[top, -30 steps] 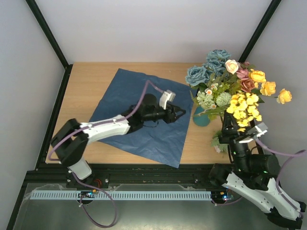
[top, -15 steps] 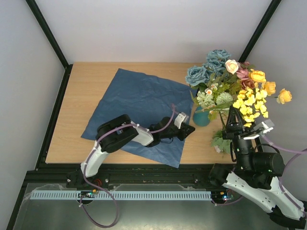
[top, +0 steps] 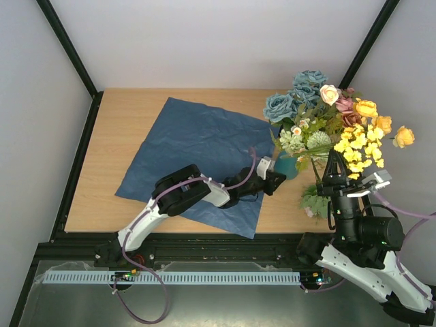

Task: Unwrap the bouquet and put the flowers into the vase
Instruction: Move the vase to the center of the board.

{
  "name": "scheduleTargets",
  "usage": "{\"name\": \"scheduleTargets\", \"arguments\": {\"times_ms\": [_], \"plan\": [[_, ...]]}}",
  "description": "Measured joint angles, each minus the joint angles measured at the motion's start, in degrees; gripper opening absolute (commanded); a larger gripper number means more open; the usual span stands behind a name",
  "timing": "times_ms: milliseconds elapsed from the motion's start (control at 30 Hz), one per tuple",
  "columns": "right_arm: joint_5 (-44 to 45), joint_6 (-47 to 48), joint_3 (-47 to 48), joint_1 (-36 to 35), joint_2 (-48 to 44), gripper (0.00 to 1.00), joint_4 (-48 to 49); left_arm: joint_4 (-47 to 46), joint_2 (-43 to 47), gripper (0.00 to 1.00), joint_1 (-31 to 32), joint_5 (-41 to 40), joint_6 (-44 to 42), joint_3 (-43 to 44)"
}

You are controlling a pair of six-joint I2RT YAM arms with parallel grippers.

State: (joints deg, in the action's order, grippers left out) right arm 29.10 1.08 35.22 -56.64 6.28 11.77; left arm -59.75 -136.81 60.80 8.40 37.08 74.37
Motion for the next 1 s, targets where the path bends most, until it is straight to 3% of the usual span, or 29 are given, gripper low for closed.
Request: {"name": "scheduleTargets", "arguments": {"times_ms": [333,1000], "plan": [[0.3,0.0,0.0,0.0,0.0,0.01,1.0,1.5,-3.6,0.06,0.1,-3.0,0.6,5.9],[2.7,1.3,-1.4,0.0,-1.8,0.01,0.4,2.1,-5.6,0.05,-1.4,-5.9,-0.7,9.2]]}}
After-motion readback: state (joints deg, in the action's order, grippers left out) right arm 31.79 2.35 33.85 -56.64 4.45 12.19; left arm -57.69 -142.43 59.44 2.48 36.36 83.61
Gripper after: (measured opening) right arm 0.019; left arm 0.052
